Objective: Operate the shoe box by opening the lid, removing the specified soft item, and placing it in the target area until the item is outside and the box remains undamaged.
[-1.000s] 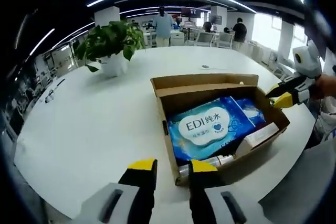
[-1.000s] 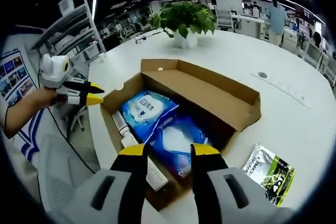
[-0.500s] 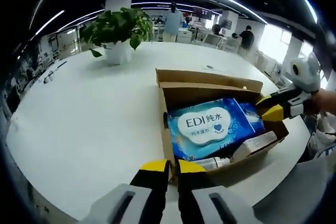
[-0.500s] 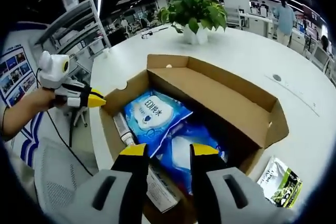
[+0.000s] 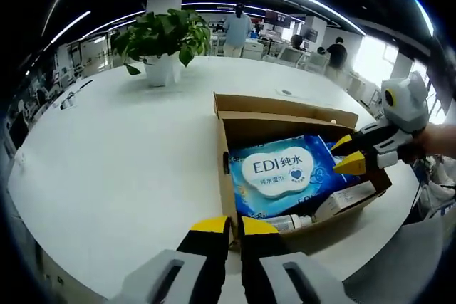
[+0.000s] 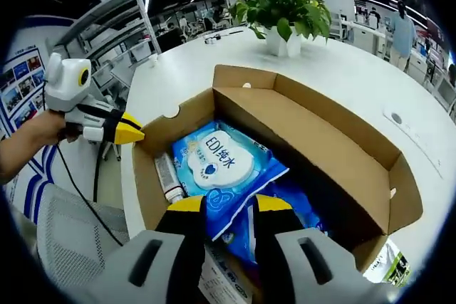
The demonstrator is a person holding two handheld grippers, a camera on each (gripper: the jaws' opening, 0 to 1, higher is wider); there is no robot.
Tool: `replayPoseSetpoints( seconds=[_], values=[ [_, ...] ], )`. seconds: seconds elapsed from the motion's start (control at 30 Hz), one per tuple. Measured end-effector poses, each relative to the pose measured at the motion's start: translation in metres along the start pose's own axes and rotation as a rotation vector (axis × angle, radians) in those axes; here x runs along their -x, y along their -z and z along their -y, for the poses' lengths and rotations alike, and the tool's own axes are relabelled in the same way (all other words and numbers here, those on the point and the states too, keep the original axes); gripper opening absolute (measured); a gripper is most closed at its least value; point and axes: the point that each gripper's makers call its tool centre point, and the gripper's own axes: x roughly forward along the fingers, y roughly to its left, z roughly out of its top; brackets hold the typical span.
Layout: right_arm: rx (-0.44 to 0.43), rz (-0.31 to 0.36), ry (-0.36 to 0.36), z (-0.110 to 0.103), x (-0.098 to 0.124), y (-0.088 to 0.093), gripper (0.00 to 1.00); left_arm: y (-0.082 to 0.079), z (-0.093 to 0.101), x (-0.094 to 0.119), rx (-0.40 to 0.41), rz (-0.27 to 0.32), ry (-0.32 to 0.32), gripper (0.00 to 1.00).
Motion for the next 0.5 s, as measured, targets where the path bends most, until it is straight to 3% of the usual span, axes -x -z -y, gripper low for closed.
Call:
replayPoseSetpoints(
  seconds=[0.13, 0.5],
  values=[
    [0.033, -0.026, 0.044, 0.0065, -0.0073, 0.0038, 0.1, -0.0001, 0.0005, 0.0004, 0.01, 0.003, -0.003, 0.04],
    [0.004, -0.009, 0.057, 0.008, -0.0072, 0.0054, 0.04, -0.0003, 0.002, 0.0013, 0.002, -0.001, -0.009, 0.04]
  ],
)
